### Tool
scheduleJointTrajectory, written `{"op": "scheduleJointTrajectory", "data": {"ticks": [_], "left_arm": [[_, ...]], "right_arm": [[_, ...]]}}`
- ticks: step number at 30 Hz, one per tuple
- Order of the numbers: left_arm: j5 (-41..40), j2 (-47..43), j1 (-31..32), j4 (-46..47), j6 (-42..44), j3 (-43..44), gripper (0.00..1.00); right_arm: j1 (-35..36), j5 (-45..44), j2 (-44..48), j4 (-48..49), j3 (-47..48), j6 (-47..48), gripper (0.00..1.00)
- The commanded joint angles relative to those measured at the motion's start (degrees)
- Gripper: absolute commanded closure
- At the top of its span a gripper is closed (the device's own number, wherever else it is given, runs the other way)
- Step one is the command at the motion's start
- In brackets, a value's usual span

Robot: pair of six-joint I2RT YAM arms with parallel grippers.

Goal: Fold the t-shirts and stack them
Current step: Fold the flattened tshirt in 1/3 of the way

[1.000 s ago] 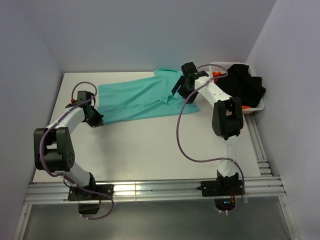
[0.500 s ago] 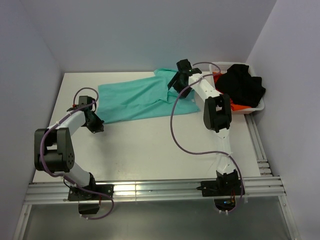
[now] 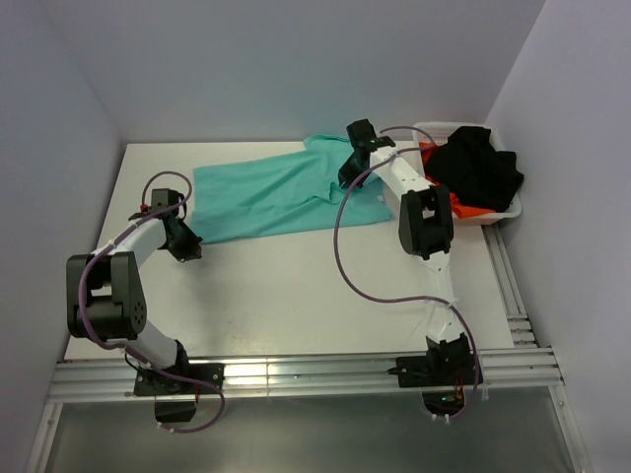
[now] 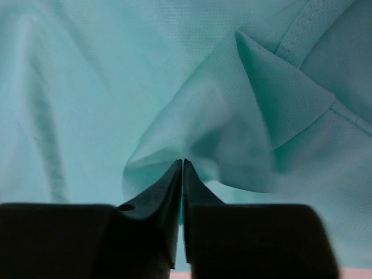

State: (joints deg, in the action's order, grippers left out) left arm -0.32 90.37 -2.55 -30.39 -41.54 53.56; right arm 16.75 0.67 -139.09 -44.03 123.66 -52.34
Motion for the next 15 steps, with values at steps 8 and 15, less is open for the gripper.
{"op": "scheduleJointTrajectory", "data": {"ticks": [8, 15], "left_arm": [[0.93, 0.69, -0.70, 3.23, 1.02, -1.44, 1.00], [1.11, 0.78, -0.88, 3.50, 1.11, -0.91, 1.00]], "right_arm": [[0.30, -0.93, -2.42, -0.26, 4.93, -1.80, 1.00], [-0.40, -2.06, 4.68, 1.93, 2.47, 0.03, 0.38]]}}
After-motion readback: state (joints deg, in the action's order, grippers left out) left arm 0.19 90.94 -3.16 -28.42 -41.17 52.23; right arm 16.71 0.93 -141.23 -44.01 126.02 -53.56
